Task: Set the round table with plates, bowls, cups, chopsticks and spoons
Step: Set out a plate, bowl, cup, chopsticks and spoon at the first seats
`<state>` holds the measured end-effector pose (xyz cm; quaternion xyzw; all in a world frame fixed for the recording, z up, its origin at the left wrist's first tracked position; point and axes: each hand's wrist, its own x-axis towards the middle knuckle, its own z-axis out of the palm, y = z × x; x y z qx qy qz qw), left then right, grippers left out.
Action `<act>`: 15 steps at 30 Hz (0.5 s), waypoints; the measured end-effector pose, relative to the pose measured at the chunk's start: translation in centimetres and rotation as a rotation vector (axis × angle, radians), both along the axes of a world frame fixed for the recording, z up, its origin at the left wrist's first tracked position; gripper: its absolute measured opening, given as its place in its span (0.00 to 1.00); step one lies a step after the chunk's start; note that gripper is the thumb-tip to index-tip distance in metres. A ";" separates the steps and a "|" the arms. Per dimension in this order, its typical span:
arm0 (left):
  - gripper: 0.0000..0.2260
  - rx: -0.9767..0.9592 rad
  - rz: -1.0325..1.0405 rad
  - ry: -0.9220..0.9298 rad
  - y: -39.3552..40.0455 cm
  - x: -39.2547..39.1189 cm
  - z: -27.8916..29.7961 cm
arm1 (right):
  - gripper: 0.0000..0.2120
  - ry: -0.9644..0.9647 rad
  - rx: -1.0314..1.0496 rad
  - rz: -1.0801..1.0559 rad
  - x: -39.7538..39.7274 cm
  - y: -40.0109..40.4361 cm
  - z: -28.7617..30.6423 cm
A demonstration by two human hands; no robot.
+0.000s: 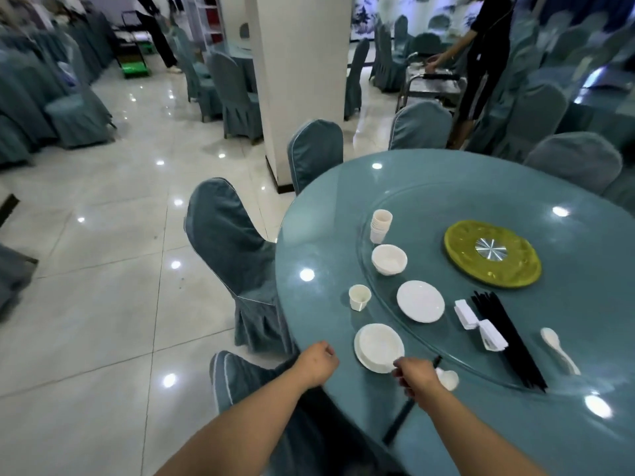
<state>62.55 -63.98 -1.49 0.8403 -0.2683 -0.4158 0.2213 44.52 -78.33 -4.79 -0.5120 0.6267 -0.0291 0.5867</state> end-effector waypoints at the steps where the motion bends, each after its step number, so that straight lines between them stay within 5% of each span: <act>1: 0.11 -0.031 0.019 0.031 0.9 1.4 -0.3 | 0.05 -0.040 0.012 -0.053 1.5 1.4 -0.1; 15: 0.03 -0.283 0.104 0.302 8.7 13.8 5.0 | 0.05 -0.302 -0.067 -0.260 13.7 15.4 7.8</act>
